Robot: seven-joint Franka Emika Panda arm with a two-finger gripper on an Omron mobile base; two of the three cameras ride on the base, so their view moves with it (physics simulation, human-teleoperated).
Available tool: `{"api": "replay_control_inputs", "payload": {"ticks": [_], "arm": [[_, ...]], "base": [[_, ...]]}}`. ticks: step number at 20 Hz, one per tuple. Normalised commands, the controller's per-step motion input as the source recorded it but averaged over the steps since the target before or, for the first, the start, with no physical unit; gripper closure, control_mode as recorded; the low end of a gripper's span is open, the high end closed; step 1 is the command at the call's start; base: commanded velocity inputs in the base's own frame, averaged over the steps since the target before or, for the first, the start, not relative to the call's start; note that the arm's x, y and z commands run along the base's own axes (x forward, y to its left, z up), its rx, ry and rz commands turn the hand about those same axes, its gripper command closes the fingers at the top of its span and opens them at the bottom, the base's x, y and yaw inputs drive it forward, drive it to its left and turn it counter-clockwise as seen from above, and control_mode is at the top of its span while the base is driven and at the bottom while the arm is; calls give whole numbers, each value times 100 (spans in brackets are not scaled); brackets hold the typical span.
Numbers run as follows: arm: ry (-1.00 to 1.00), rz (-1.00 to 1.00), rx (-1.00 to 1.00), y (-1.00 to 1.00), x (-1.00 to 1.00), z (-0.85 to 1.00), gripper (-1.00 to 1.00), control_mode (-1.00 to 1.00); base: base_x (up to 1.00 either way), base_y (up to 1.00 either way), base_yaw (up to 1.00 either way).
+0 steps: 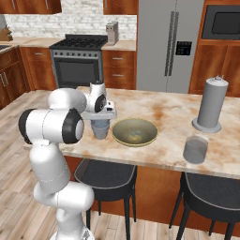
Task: There are four ice cubes in the ice bowl. Place two ice cubes in each glass of water.
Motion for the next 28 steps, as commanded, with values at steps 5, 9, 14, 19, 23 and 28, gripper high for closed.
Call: {"api": "replay_control_inputs", "payload": {"ticks": [5,9,14,19,23,28], "arm": [[4,0,0,21,22,-55,-100,-100],[5,0,0,29,27,-37,100,-100],[-6,0,1,1,2,6,100,-100],[-9,0,1,-6,0,9,100,-100],[-3,-6,0,-66,-21,27,100,-100],[0,-45,0,-87,-65,22,100,-100]], "base": [[0,0,0],[0,0,0],[0,0,0],[0,0,0],[0,0,0],[0,0,0]]}}
